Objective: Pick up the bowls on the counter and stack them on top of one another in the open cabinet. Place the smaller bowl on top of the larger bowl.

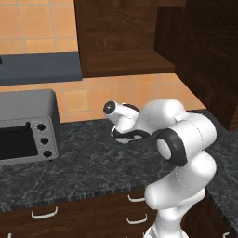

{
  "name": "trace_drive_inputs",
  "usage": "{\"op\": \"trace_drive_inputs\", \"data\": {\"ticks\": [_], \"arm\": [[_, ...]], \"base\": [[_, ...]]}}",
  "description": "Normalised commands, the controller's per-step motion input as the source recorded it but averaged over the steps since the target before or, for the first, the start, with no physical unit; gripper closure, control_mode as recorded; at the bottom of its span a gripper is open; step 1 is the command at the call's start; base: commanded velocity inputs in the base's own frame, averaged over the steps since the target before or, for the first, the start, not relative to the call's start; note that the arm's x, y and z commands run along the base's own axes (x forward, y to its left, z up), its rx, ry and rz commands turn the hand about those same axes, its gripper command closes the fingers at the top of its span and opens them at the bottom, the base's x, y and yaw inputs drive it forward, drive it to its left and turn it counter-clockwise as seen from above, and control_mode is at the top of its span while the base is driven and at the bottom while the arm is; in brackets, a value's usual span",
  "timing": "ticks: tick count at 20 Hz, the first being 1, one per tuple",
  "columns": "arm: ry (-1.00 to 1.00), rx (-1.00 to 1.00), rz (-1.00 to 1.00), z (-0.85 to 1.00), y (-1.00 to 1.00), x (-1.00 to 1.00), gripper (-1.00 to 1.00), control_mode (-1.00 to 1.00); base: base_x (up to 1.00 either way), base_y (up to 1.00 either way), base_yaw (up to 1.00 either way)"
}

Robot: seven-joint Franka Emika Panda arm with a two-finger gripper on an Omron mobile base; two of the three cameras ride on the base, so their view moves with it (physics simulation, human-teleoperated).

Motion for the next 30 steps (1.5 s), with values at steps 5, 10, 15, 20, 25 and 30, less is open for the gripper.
{"op": "trace_drive_inputs", "data": {"ticks": [5, 10, 15, 20, 25, 30], "arm": [[0.1, -0.1, 0.0, -0.49, -0.03, 0.16, -1.0, -1.0], [0.18, -0.13, 0.0, -0.49, -0.08, 0.02, -1.0, -1.0], [0.05, -0.09, 0.0, -0.39, -0.05, 0.38, -1.0, -1.0], [0.05, -0.12, 0.0, -0.47, -0.08, 0.4, 1.0, -1.0], [0.0, -0.01, 0.0, -0.09, -0.03, 0.12, 1.0, -1.0], [-0.01, 0.01, 0.0, 0.04, 0.0, -0.04, 1.0, -1.0]], "base": [[0.0, 0.0, 0.0], [0.0, 0.0, 0.0], [0.0, 0.0, 0.0], [0.0, 0.0, 0.0], [0.0, 0.0, 0.0], [0.0, 0.0, 0.0]]}}
